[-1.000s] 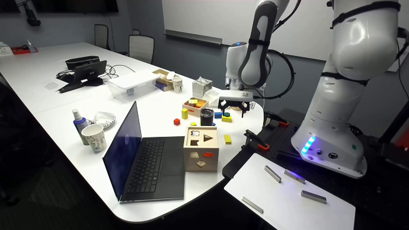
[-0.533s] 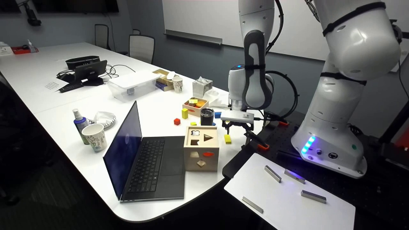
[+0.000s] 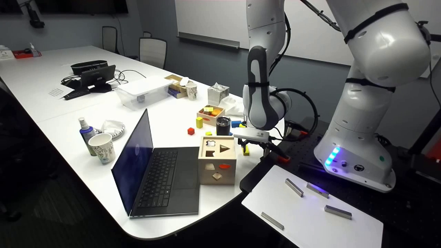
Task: Pick up one yellow object from the table and put it in the box
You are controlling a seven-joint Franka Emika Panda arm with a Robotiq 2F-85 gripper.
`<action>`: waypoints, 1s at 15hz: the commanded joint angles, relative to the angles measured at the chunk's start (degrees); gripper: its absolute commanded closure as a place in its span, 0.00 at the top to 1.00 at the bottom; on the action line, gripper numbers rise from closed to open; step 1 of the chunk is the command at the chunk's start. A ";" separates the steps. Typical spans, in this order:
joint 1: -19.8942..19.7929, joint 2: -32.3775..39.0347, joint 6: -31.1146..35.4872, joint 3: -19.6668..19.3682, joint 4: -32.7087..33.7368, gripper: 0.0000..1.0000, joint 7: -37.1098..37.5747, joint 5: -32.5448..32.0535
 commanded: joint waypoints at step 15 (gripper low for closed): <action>0.55 5.33 -0.69 -0.54 10.26 0.58 -12.78 10.65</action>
